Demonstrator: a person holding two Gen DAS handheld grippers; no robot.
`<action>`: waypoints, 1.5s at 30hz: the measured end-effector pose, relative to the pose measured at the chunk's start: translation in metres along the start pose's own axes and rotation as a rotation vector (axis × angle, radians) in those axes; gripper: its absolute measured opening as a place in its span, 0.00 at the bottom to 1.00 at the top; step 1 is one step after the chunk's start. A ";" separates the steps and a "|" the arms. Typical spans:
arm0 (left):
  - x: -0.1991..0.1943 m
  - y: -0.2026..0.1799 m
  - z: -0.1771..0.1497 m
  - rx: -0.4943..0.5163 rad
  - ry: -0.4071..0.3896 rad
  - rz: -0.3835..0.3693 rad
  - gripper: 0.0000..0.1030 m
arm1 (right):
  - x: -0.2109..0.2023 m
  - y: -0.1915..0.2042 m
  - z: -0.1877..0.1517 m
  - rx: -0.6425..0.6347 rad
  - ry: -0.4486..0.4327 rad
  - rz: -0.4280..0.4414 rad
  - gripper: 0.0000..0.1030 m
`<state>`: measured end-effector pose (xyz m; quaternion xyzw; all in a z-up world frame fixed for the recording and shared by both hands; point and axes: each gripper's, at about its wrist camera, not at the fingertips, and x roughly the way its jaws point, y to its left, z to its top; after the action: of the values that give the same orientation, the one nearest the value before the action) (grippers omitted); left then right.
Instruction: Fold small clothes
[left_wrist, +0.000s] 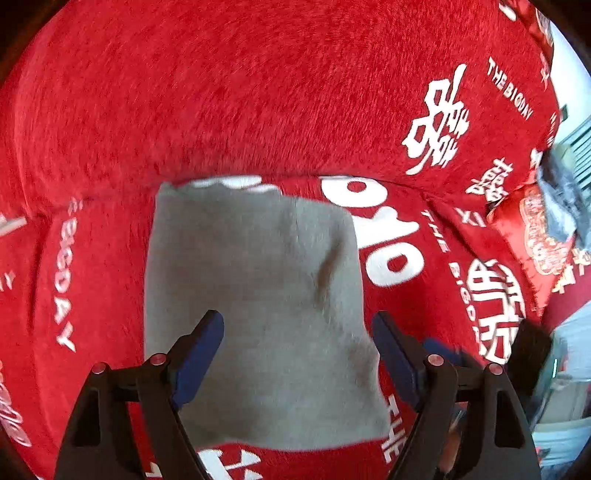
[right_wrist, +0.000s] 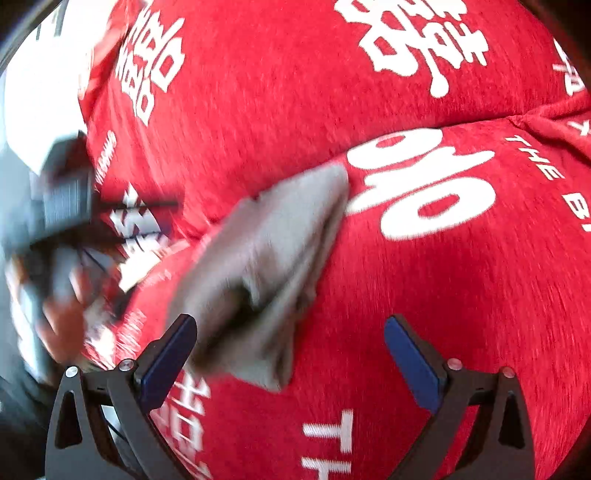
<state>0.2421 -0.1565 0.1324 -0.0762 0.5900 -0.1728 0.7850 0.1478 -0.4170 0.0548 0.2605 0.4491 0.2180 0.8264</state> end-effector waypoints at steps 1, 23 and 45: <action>0.002 0.005 -0.006 -0.008 0.000 -0.009 0.80 | 0.002 -0.004 0.008 0.027 -0.003 0.026 0.99; 0.024 0.123 -0.070 -0.189 -0.041 -0.095 0.80 | 0.123 0.092 0.076 -0.325 0.136 -0.250 0.16; 0.055 0.083 0.005 -0.143 -0.042 -0.232 0.80 | 0.164 0.058 0.102 -0.209 0.185 -0.220 0.64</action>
<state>0.2757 -0.0993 0.0576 -0.2033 0.5714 -0.2185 0.7645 0.3096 -0.2990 0.0353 0.1016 0.5239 0.1948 0.8229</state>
